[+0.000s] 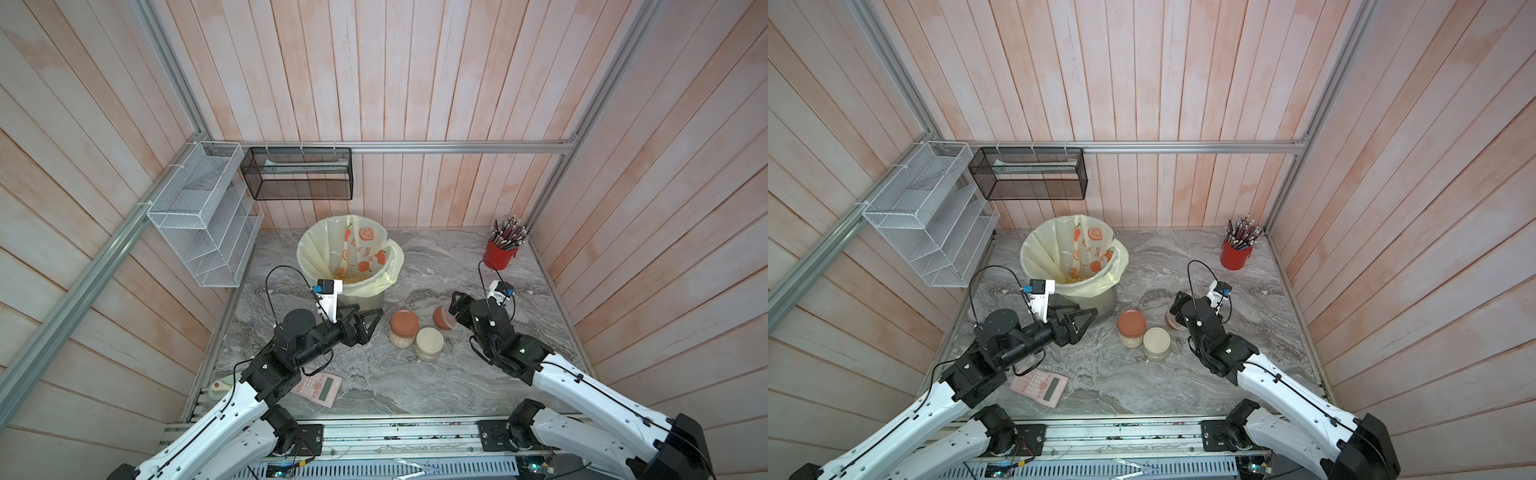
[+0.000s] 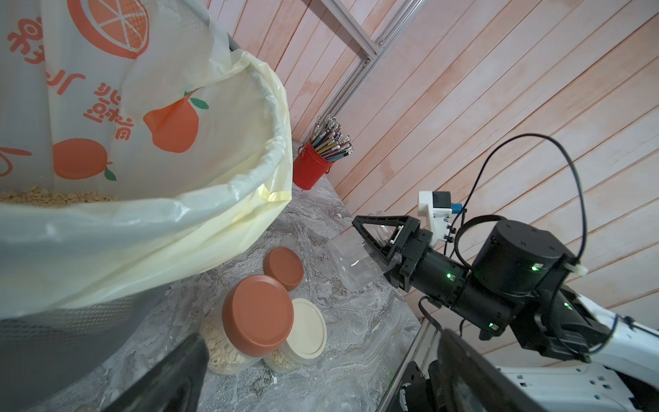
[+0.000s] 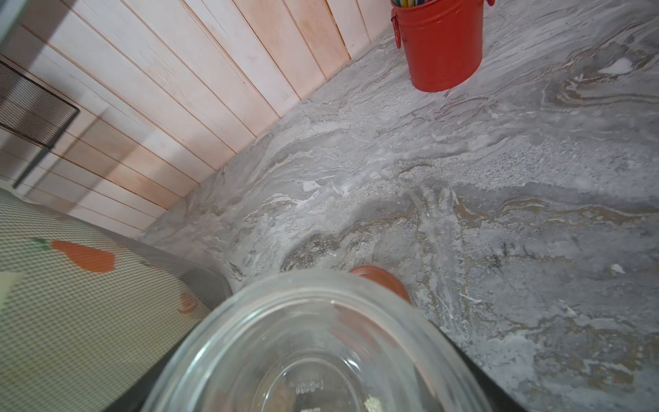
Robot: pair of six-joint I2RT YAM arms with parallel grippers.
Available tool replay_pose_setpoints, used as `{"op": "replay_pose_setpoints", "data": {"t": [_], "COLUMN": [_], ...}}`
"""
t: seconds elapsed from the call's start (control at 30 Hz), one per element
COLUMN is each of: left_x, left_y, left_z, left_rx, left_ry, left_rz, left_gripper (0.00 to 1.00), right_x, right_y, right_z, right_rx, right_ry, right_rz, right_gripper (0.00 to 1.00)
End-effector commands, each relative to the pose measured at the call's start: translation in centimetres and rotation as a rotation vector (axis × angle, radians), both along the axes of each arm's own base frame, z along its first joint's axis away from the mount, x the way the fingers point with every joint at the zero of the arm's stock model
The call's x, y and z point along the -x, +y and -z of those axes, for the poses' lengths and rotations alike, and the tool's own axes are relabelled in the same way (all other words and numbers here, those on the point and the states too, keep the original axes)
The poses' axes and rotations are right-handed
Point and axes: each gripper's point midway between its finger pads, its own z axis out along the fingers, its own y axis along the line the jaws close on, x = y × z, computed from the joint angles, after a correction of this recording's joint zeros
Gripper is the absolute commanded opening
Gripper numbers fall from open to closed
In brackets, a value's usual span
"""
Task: Empty expired oatmeal from jars
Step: Place the jar at the center of the board.
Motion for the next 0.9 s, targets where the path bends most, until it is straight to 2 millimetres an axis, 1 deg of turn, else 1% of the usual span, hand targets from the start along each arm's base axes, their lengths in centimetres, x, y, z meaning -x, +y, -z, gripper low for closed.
{"op": "replay_pose_setpoints", "data": {"t": [0.0,0.03,0.2,0.4,0.53,0.63,0.87], "left_x": [0.0,0.1,0.1,0.6,0.6,0.6,0.4], "left_y": [0.1,0.1,0.1,-0.4,-0.5,-0.6,-0.8], "left_z": [0.3,0.7,0.9,1.8,2.4,2.5,2.8], "left_rx": [-0.007,-0.012,-0.019,0.019,0.031,0.021,0.0], "left_ry": [-0.032,-0.028,-0.037,-0.013,-0.007,-0.014,-0.012], "left_rz": [0.001,0.005,0.012,0.04,0.047,0.052,0.059], "left_gripper": [1.0,1.0,1.0,1.0,1.0,1.0,1.0], "right_x": [-2.2,-2.6,-5.0,-7.9,-9.3,-10.2,-12.7], "right_y": [-0.1,0.1,0.8,1.4,1.5,1.6,1.5], "right_z": [-2.9,-2.7,-1.5,-1.4,-0.9,-0.5,-0.2], "right_rx": [0.084,0.108,0.192,0.291,0.326,0.354,0.39], "right_ry": [-0.111,-0.116,-0.118,-0.127,-0.12,-0.114,-0.116], "right_rz": [0.028,0.026,0.025,0.029,0.025,0.019,0.025], "right_gripper": [0.38,0.38,0.39,0.39,0.39,0.39,0.4]}}
